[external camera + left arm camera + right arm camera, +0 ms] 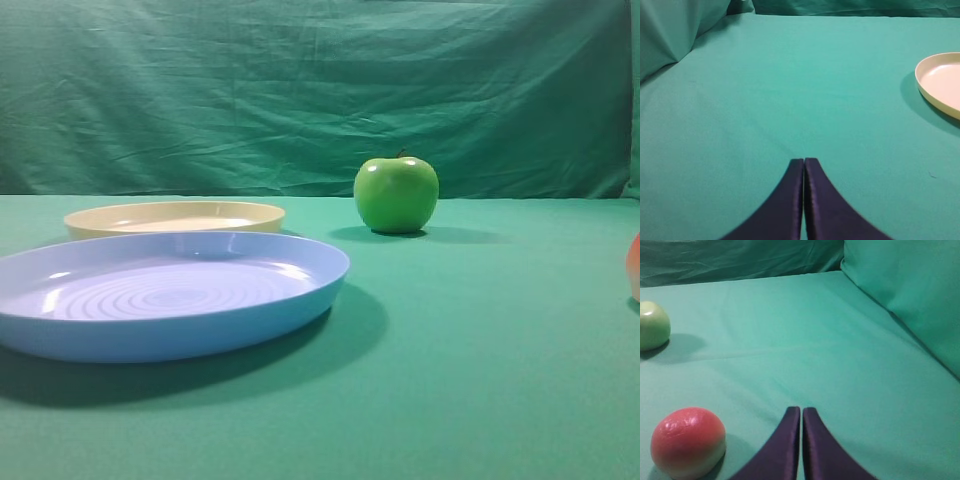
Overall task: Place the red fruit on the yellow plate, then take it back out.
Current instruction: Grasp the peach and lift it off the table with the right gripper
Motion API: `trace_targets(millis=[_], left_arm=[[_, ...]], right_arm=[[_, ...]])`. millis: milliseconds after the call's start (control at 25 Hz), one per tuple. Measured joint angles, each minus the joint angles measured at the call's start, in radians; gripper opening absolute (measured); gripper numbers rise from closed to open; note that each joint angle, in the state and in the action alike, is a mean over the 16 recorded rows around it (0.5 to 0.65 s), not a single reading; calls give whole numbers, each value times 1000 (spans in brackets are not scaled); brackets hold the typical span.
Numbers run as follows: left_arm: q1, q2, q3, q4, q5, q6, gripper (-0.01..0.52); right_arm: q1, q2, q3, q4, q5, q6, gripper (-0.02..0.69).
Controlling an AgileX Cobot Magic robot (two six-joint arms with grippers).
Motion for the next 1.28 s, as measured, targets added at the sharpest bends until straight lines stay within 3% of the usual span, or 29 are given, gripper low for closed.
trace_targets(millis=[760,1280], left_arm=[[0,0,0,0,0,0,0],[0,0,0,0,0,0,0]], right_arm=[[0,32,-113,13,87,-14,0],[4,423,-479,208,363,-232,0]])
